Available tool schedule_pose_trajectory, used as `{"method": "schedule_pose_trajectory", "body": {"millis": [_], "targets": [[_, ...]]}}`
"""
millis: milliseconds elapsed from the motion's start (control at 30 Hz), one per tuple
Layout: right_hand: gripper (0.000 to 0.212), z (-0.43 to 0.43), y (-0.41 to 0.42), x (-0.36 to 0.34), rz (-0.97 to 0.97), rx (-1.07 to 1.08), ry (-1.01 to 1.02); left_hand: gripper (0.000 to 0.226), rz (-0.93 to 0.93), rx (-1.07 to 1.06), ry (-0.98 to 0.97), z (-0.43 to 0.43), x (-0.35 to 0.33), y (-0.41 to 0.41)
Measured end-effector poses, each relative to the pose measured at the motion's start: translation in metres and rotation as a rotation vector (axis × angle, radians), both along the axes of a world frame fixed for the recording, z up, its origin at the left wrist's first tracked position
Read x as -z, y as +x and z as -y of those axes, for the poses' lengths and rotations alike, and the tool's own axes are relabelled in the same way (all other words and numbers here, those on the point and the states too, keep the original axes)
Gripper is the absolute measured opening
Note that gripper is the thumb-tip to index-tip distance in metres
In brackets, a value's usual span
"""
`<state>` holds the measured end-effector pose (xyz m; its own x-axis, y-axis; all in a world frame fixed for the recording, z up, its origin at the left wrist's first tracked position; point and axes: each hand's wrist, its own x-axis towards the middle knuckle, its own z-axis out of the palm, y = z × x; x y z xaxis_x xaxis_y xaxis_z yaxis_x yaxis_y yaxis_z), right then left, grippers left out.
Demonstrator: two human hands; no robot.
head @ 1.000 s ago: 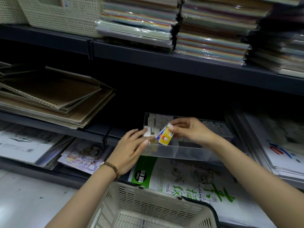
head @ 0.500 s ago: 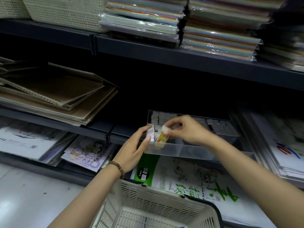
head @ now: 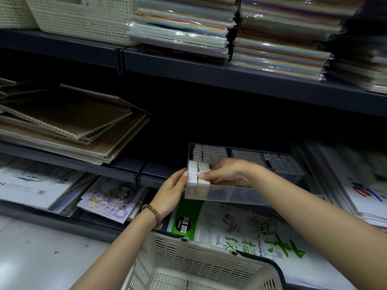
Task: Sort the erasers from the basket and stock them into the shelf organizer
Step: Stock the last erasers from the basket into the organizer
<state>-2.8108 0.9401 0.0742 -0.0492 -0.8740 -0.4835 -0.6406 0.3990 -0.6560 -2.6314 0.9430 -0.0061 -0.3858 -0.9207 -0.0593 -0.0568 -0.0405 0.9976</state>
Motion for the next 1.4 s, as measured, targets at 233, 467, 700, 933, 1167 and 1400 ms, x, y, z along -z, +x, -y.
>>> {"method": "schedule_pose_trajectory", "body": {"millis": [233, 467, 700, 933, 1167, 1400], "targets": [[0.011, 0.001, 0.010, -0.008, 0.254, 0.089, 0.147, 0.040, -0.026, 0.069, -0.015, -0.001, 0.002, 0.003], [0.027, -0.008, 0.013, -0.014, 0.143, 0.070, 0.036, 0.047, -0.050, 0.040, -0.051, 0.000, 0.000, 0.002], [0.036, -0.075, -0.021, -0.015, 0.446, 0.102, -0.377, 0.040, 0.026, 0.042, -0.097, -0.038, 0.000, 0.026], [0.025, -0.152, -0.054, 0.108, 0.686, 0.285, -0.046, 0.029, 0.292, 0.239, 0.074, -0.097, 0.076, 0.041], [0.018, -0.224, -0.044, 0.300, 0.448, 0.485, 0.336, 0.031, 0.638, 0.345, 0.198, -0.140, 0.201, 0.025], [0.029, -0.254, -0.028, 0.391, 0.243, 0.403, 0.486, 0.037, 0.693, 0.462, 0.784, -0.172, 0.319, 0.001]]}}
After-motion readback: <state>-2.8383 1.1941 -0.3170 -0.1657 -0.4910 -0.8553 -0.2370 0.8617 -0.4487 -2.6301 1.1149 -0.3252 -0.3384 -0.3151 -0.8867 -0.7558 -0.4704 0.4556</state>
